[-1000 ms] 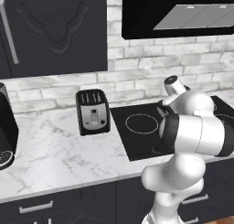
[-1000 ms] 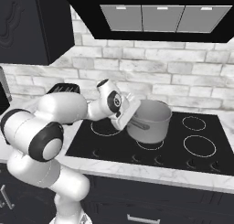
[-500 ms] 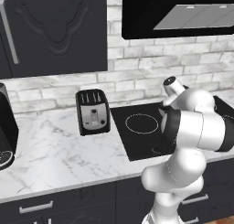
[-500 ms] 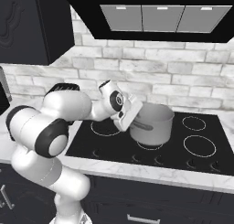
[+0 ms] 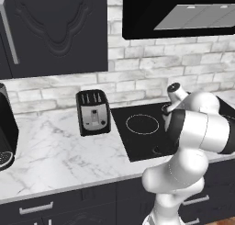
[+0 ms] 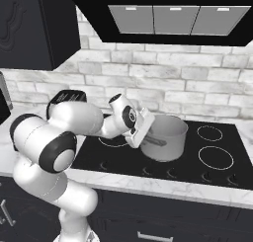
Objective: Turn on the sink faucet. Then move the eggplant from the counter to the sink. Turn off the sink. Move the vegetable from the sink to the pot next to the stove. Finally move the pot to the front center burner.
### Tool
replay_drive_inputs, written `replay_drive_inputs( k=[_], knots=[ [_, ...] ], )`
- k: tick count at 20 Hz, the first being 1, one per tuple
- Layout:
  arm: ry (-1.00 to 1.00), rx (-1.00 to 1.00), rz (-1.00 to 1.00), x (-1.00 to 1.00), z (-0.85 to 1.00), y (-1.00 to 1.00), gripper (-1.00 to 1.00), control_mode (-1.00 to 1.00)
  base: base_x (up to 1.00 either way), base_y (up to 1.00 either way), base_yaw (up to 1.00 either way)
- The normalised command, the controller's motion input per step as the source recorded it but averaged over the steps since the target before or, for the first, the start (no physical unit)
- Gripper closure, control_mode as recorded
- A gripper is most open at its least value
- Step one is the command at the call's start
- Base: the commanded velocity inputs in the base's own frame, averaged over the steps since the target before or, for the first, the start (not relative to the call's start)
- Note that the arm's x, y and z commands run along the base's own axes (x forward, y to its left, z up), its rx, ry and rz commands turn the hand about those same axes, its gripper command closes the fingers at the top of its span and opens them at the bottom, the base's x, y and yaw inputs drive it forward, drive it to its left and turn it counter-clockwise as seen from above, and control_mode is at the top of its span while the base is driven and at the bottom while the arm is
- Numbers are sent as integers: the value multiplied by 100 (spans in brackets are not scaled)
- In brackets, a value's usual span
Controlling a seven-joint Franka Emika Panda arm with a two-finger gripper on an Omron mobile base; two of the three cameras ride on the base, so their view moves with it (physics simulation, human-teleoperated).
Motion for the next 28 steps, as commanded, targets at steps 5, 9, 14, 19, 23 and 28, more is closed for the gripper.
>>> replay_drive_inputs(
  k=[5,9,14,19,23,28],
  knots=[
    [-18,-3,0,-7,-50,0,100,-100,0,0,0],
    [-19,-7,0,-7,-53,0,100,-100,0,0,0],
    [-8,-3,-1,-5,-38,1,100,-100,0,0,0],
    [-3,0,-1,-15,-23,2,100,-100,0,0,0],
    [0,0,-2,-26,-3,3,-100,-100,0,0,0],
    [0,0,-1,-12,-1,9,-100,-100,0,0,0]
  ],
)
